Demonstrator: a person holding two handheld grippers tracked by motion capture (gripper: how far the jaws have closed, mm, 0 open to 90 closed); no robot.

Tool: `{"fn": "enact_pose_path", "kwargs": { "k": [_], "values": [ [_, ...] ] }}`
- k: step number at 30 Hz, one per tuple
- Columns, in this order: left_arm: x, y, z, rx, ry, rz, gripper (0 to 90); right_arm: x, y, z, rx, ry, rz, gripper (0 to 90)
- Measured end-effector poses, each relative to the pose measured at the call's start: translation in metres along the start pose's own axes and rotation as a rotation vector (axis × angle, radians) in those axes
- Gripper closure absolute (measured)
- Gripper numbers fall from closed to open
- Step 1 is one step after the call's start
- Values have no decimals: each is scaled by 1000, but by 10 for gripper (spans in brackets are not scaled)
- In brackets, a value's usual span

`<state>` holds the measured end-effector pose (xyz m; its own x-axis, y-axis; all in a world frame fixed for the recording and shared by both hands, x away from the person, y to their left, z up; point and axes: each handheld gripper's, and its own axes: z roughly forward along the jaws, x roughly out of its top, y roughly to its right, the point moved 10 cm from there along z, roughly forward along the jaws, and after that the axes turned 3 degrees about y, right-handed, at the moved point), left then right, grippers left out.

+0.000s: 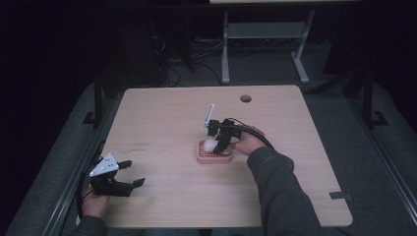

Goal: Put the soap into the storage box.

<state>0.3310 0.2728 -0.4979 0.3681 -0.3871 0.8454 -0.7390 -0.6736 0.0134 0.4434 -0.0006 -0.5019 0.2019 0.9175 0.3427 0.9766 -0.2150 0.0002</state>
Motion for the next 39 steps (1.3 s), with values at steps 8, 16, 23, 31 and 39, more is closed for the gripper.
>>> {"fn": "enact_pose_path", "kwargs": {
  "k": [8, 16, 23, 31, 39],
  "values": [
    [0, 0, 0, 0, 3, -4, 139, 0, 1, 1, 2, 0, 1, 486],
    [0, 0, 0, 1, 3, -4, 139, 0, 1, 4, 3, -2, 4, 486],
    [0, 0, 0, 1, 3, -3, 139, -1, 2, 7, 7, -4, 7, 486],
    [1, 0, 0, 1, 4, -3, 139, 1, 2, 10, 9, -4, 6, 486],
    [1, 0, -1, 1, 3, -3, 139, 4, 1, 15, 11, -3, 0, 486]
  ]
}}
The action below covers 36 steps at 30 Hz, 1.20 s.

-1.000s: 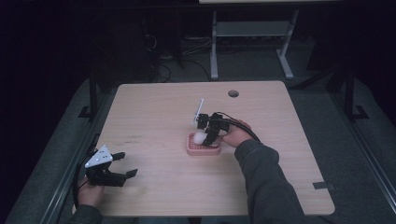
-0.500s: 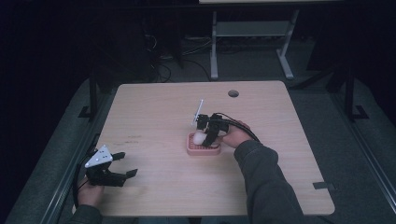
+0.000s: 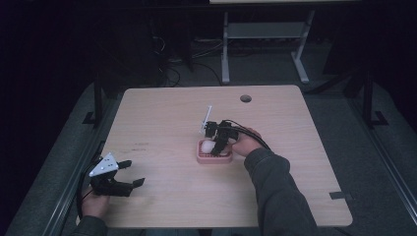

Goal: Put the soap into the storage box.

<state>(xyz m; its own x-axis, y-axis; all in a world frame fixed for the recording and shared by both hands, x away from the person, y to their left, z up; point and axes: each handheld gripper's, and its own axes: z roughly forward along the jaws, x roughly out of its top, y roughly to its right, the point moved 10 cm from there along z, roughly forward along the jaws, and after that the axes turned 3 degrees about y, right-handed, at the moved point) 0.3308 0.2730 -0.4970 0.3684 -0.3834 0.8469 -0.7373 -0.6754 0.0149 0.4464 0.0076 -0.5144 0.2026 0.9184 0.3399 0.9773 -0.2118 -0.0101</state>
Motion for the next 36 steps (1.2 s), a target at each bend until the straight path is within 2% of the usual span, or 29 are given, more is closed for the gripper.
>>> {"fn": "enact_pose_path", "kwargs": {
  "k": [36],
  "values": [
    [0, 0, 0, 0, 0, 1, 139, -3, 0, 4, 8, 36, 37, 478]
  ]
}}
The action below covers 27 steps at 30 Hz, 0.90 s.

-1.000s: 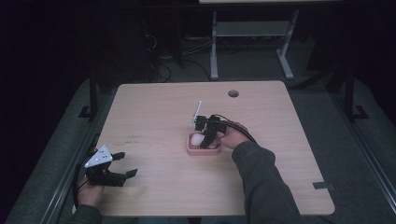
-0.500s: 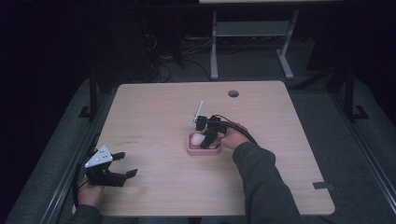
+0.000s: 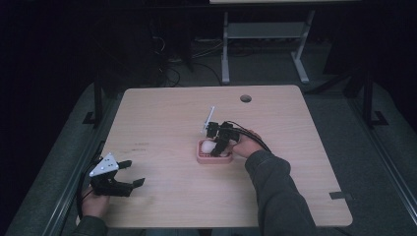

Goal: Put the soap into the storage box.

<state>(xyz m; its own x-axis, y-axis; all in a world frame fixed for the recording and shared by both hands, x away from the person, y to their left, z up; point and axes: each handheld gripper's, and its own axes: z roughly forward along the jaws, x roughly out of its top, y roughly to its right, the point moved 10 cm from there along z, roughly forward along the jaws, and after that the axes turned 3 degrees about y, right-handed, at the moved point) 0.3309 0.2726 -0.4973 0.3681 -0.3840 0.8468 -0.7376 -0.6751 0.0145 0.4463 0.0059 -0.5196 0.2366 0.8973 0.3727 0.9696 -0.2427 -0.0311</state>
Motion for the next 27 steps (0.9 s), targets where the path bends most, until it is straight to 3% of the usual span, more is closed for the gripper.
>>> {"fn": "enact_pose_path", "kwargs": {
  "k": [10, 15, 27],
  "values": [
    [0, 0, 0, -1, 0, 4, 139, 1, -1, -4, 0, 18, 6, 458],
    [0, 0, 1, -2, 0, 0, 139, 5, -1, -11, -3, 56, 13, 449],
    [0, 0, 1, -2, -1, -2, 139, 4, -1, -19, -16, 71, 17, 427]
  ]
}}
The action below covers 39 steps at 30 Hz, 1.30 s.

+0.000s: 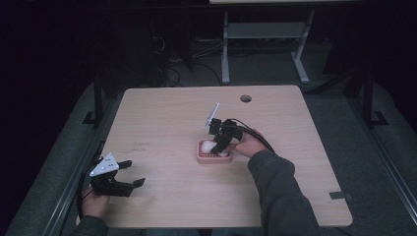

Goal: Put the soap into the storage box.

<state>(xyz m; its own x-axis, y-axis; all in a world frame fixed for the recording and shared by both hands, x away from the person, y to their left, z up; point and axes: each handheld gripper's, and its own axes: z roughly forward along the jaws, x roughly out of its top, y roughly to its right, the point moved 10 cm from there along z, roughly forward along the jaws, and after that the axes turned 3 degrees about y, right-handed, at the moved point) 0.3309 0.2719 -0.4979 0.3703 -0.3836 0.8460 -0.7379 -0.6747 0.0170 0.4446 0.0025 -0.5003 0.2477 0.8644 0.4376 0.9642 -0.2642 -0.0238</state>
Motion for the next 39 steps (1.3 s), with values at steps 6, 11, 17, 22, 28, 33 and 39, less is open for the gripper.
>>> {"fn": "enact_pose_path", "kwargs": {
  "k": [6, 11, 17, 22, 28, 33, 39],
  "values": [
    [0, 0, 0, -1, 0, 0, 139, -1, -3, -5, -2, 14, 1, 423],
    [-1, 0, 0, 0, -4, -1, 139, -7, -3, -9, -2, 26, 14, 421],
    [-1, 0, 0, -1, -5, -1, 139, -13, -4, -15, -9, 36, 25, 417],
    [-1, 0, 1, -2, -6, -1, 139, -18, -5, -20, -18, 38, 24, 411],
    [-1, 0, 1, -1, -7, -1, 139, -22, -7, -27, -26, 53, 22, 411],
    [-1, 0, 1, -1, -6, 0, 139, -30, -10, -30, -25, 56, 31, 411],
    [-2, 0, 1, 0, -7, 0, 139, -41, -14, -35, -27, 45, 40, 408]
  ]
}}
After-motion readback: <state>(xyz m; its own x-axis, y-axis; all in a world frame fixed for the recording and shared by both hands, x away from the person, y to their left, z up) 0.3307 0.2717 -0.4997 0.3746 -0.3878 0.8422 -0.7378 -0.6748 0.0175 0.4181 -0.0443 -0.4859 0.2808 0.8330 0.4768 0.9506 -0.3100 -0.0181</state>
